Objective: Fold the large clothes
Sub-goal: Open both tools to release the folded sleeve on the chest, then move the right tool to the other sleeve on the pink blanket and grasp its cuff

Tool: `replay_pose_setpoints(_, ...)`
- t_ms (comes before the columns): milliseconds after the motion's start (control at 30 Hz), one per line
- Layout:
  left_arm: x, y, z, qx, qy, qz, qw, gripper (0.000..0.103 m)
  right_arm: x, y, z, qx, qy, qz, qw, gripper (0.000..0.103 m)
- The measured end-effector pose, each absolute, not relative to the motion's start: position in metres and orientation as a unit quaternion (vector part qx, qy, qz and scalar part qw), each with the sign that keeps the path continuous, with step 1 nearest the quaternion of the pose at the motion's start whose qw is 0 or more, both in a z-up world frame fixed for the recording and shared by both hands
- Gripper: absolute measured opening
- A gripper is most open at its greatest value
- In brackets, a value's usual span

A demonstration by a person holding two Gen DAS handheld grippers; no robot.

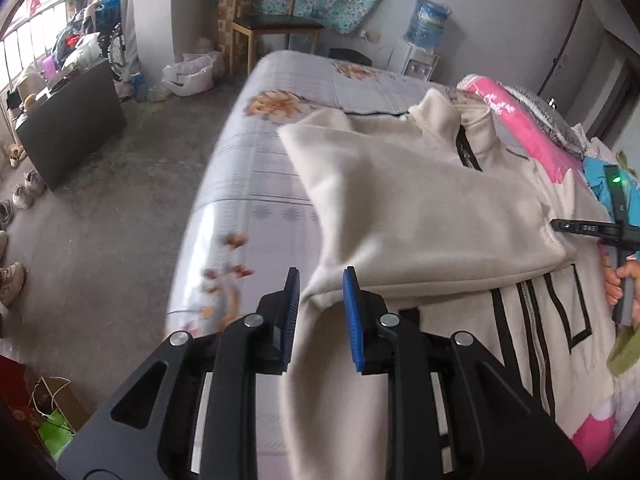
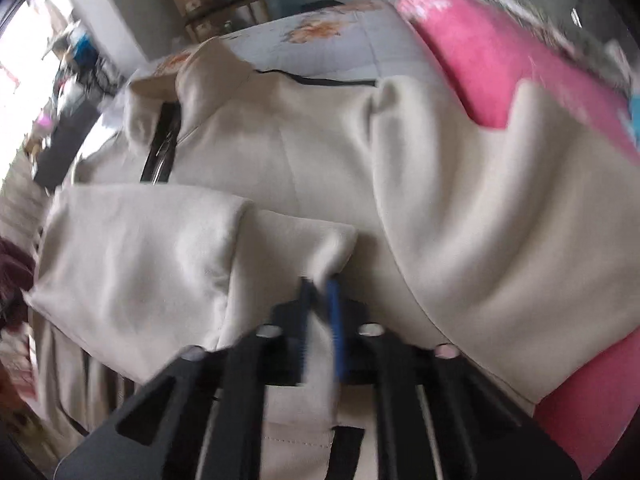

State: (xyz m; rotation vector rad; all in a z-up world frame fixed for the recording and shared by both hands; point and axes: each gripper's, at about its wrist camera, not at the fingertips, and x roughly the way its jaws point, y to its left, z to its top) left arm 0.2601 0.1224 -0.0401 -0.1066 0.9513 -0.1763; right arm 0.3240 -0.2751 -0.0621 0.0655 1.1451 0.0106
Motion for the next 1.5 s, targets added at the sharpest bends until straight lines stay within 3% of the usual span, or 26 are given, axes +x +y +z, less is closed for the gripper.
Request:
replay_pose_setpoints(233,0.274,0.101,-0.058,-0.033,0.469,-0.076,0.879,0.021,0.324,-0.267,0.012,0.004,0.427,0.002,0.904,0.005)
replay_pose_setpoints(500,0.272,0.1,-0.068,-0.028,0.473,-0.072,0.878,0.025,0.359,-0.283,-0.064,0.001,0.502,-0.03,0.865,0.008)
replay_pose_setpoints(667,0.27,0.101,-0.066,-0.015,0.477,-0.075,0.876,0.029,0.34,-0.285,-0.039,0.015,0.463,-0.017,0.886,0.012)
replay_pose_setpoints(767,0.271,0.101,-0.068,-0.012,0.478,-0.072,0.875,0.032,0.329,-0.266,-0.039,0.006,0.471,0.046,0.881,0.025)
replay_pose_setpoints(900,0.273,0.108,-0.071,-0.04,0.487,-0.054,0.871,0.044,0.321,-0.242,-0.068,-0.065,0.51,0.062,0.856,0.031)
replay_pose_setpoints(1000,0.268,0.117,-0.064,-0.053,0.491,-0.05,0.868,0.049,0.31,-0.245,-0.067,-0.081,0.495,0.042,0.864,0.046)
replay_pose_setpoints(1067,0.258,0.124,-0.049,-0.047,0.485,-0.042,0.872,0.051,0.302,-0.25,-0.057,-0.063,0.496,0.045,0.865,0.047)
replay_pose_setpoints(1133,0.248,0.128,-0.031,-0.038,0.474,-0.041,0.879,0.062,0.294,-0.248,-0.047,-0.063,0.488,0.052,0.869,0.048)
replay_pose_setpoints(1300,0.243,0.11,0.008,0.01,0.446,-0.047,0.894,0.075,0.289,-0.231,-0.039,-0.077,0.471,0.074,0.876,0.056)
replay_pose_setpoints(1433,0.267,0.07,0.001,0.029,0.449,-0.058,0.891,0.077,0.299,-0.217,-0.072,-0.094,0.497,0.069,0.86,0.056)
replay_pose_setpoints(1500,0.283,0.046,-0.012,0.033,0.463,-0.064,0.883,0.077,0.297,-0.216,-0.07,-0.098,0.488,0.061,0.865,0.063)
